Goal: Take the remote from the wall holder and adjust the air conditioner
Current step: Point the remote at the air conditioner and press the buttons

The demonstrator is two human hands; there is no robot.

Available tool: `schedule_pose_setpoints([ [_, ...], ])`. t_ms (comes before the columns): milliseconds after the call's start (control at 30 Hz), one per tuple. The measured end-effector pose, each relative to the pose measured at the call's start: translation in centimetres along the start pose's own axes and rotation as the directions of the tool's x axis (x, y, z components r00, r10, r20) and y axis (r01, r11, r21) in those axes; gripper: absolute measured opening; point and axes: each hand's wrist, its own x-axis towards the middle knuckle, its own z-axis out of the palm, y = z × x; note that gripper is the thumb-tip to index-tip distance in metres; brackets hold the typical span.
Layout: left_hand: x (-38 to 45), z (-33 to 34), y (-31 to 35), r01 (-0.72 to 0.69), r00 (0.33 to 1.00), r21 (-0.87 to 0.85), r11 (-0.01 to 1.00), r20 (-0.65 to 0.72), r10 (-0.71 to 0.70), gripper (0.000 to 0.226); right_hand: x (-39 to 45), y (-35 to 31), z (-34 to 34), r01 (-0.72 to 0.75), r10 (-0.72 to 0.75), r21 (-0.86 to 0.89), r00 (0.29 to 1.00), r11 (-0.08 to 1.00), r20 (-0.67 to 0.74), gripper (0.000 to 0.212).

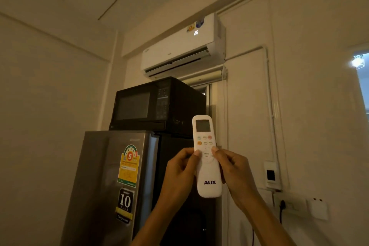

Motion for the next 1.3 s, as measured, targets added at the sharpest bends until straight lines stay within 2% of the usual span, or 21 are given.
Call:
schedule_pose_setpoints([
  [167,1.0,-0.3,0.3,-0.053,0.997,0.007,0.999,-0.056,0.053,0.02,0.7,-0.7,0.7,0.007,-0.007,0.035,1.0,0.999,0.006,0.013],
  [367,1.2,0.0,-0.2,-0.072,0.989,0.013,0.997,-0.126,0.073,0.01,0.8,-0.6,1.6,-0.007,0.013,0.097,0.998,0.995,-0.06,0.014],
  [533,1.2,-0.1,-0.4,-0.083,0.988,0.028,0.996,-0.132,0.086,0.009,0.9,-0.2,1.9,-0.003,0.011,0.096,0.996,0.995,-0.089,0.007],
  [900,2.4,-0.2,0.3,-0.083,0.988,0.063,0.995,-0.129,0.09,0.013,2.1,-2.1,2.5,-0.016,0.036,0.14,0.988,0.99,-0.148,0.01],
  [1300,2.4,0.1,2.0,-0.096,0.99,0.039,0.995,-0.105,0.099,0.014,2.5,-3.5,2.2,-0.023,0.037,0.082,0.984,0.996,-0.176,0.015],
])
